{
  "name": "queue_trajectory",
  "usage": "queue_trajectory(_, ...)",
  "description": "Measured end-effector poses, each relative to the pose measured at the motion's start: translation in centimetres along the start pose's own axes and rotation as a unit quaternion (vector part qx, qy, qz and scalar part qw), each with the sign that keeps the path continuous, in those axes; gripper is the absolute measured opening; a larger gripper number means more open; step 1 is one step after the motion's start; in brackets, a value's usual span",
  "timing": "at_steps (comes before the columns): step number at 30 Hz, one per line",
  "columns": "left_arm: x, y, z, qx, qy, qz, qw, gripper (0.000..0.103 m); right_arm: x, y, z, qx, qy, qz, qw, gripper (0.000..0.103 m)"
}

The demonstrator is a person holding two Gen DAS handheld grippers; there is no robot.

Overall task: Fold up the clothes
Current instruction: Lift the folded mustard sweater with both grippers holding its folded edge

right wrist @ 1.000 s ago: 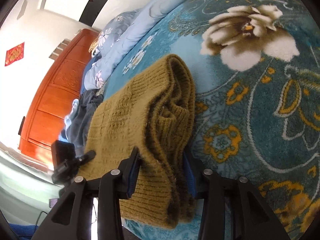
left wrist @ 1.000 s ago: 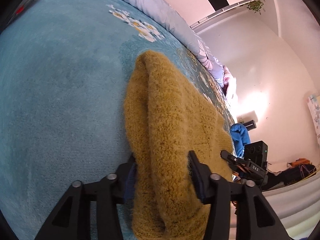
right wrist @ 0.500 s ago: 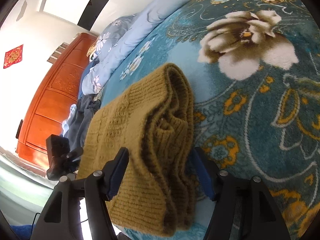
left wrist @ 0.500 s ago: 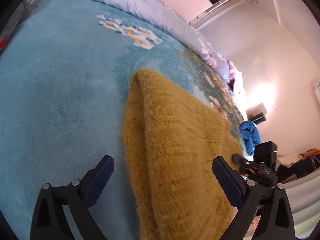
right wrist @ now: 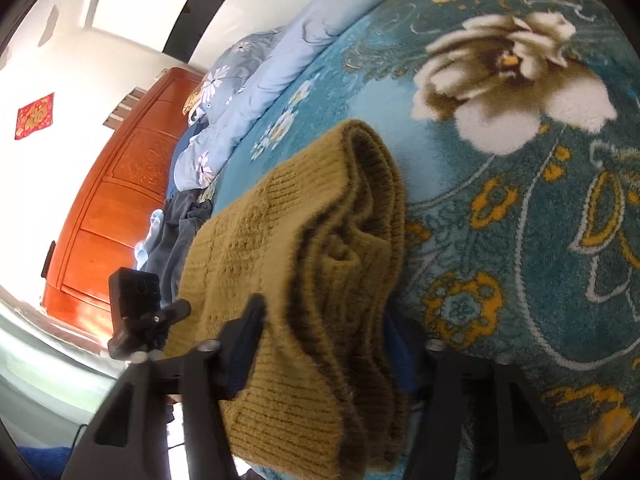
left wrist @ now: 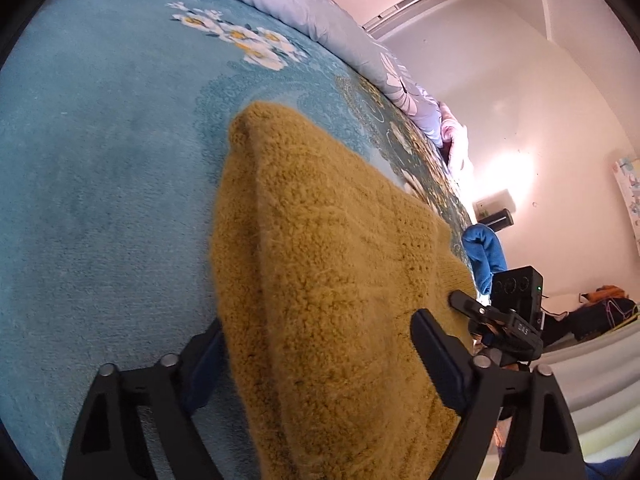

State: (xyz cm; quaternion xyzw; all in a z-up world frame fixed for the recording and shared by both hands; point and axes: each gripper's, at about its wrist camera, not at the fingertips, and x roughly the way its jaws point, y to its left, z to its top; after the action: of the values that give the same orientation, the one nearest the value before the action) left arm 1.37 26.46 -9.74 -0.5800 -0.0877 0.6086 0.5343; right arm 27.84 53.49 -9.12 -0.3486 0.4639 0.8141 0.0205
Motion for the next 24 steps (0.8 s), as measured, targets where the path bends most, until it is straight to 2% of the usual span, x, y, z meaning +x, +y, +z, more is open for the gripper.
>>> queue_trajectory(1, -0.1, 0.2, 0.0, -0.005, -0.001, -0.004, 1.0000, 0.076, 0.0, 0.1, 0.0, 0.002, 0.000, -0.002, 1.000, 0.048)
queue_trajectory(3, -0.1, 0.6, 0.0, -0.019, -0.003, -0.010, 0.9998, 0.058, 0.1, 0.2, 0.0, 0.001, 0.000, -0.007, 1.000, 0.045)
queue_trajectory(6, -0.2, 1.0, -0.2, -0.030, -0.008, -0.008, 0.9995, 0.044, 0.0, 0.7, 0.1, -0.001, 0.000, -0.012, 1.000, 0.042)
queue_trajectory(8, -0.5, 0.6, -0.4, -0.029, -0.017, -0.005, 0.9994, 0.039, -0.2, 1.1, 0.2, -0.005, 0.001, -0.014, 1.000, 0.040)
queue_trajectory(13, -1.4, -1.0, -0.7, -0.013, -0.033, 0.000, 0.9994, 0.035, -1.0, 2.6, 0.7, -0.023, 0.003, -0.015, 1.000, 0.039)
queue_trajectory(24, -2.5, -5.9, -1.9, 0.019, -0.046, -0.025, 0.9984, 0.034, -5.4, 5.8, 1.1, -0.074, -0.008, -0.036, 0.997, 0.039)
